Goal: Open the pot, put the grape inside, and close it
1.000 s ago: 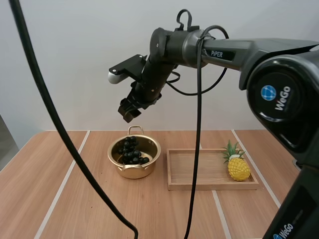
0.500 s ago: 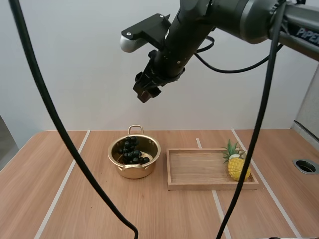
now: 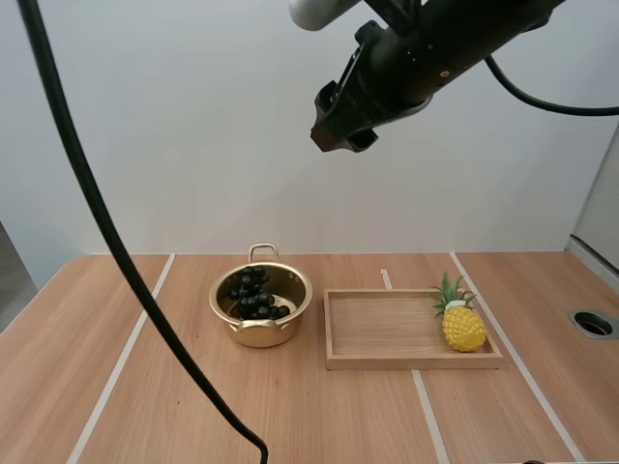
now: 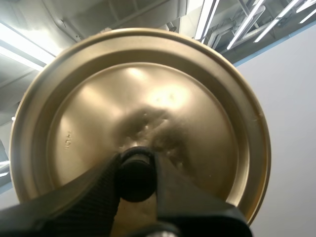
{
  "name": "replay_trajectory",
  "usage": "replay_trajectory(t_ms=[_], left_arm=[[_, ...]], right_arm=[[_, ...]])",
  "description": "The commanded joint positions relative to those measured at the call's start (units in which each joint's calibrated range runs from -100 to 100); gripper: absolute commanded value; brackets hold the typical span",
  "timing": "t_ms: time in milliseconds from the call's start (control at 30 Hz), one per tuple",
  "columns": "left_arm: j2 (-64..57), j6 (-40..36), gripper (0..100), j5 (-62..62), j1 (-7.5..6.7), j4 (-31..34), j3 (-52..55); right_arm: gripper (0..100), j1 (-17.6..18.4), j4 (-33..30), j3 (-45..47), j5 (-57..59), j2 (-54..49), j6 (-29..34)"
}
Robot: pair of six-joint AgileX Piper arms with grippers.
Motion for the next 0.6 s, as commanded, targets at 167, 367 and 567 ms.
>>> replay_trajectory(t_ms=[167,367,567], left_arm=[[-0.25,-0.03,0,-2.06,-0.19,1.12,-0.31],[-0.25,-0.03,0,-2.23,-0.19,1.12,-0.31],[-0.25,-0.03,0,-2.23,-0.19,1.12,-0.31]], right_arm=[[100,0.02,-4.36,7.37,0.20,-10.27,1.57],[100,0.02,-4.63,13.68,0.20,-18.72,3.17],[100,0.02,-4.63,23.23,0.20,-26.23,4.06]])
